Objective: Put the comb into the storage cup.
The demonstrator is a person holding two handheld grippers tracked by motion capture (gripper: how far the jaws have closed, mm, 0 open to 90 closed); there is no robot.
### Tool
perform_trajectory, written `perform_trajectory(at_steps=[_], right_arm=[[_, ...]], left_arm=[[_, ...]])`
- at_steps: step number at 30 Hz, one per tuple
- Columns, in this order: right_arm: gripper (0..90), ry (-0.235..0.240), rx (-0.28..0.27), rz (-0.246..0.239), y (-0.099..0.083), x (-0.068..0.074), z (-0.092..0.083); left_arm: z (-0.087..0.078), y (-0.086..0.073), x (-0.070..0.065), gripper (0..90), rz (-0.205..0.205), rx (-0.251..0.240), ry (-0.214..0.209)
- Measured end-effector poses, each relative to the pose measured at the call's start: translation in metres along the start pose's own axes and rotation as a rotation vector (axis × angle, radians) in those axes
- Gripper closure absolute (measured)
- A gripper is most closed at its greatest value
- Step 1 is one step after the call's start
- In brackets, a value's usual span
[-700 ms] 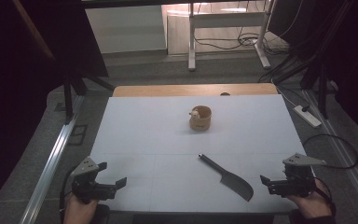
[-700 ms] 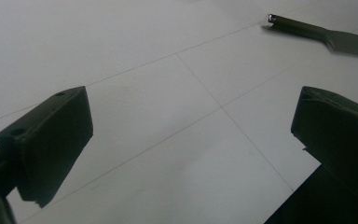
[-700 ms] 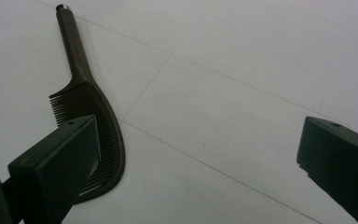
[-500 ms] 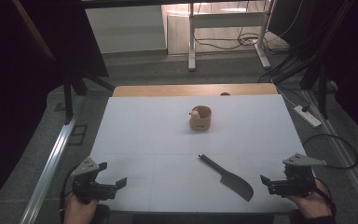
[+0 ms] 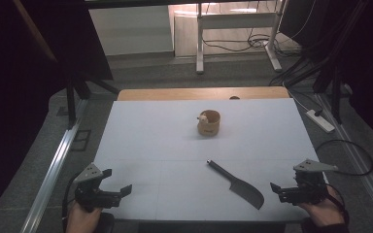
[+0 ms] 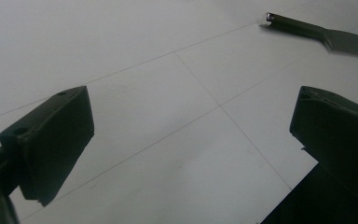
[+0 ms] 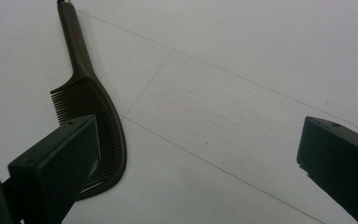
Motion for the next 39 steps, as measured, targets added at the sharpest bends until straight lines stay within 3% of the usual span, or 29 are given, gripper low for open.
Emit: perform_trajectory(at_steps=[30, 39], right_arm=[[0.0, 0.078, 0.018, -0.028, 0.005, 0.008, 0.005], [0.0, 0.109, 0.032, -0.079, 0.009, 0.017, 0.011]], left_arm=[[0.000, 0.000, 0.001, 0.9, -0.017, -0.001, -0.010], [-0.001, -0.001, 0.002, 1.1, -0.023, -0.004, -0.009]])
Point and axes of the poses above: each handheld gripper's, and its own axes: z roughly forward along the jaws, y roughly out of its top, x roughly to its left, the point moved 7 cm from there along z, roughly forward along the jaws, and after that the axes turned 2 degrees about y, right-handed, at the moved point
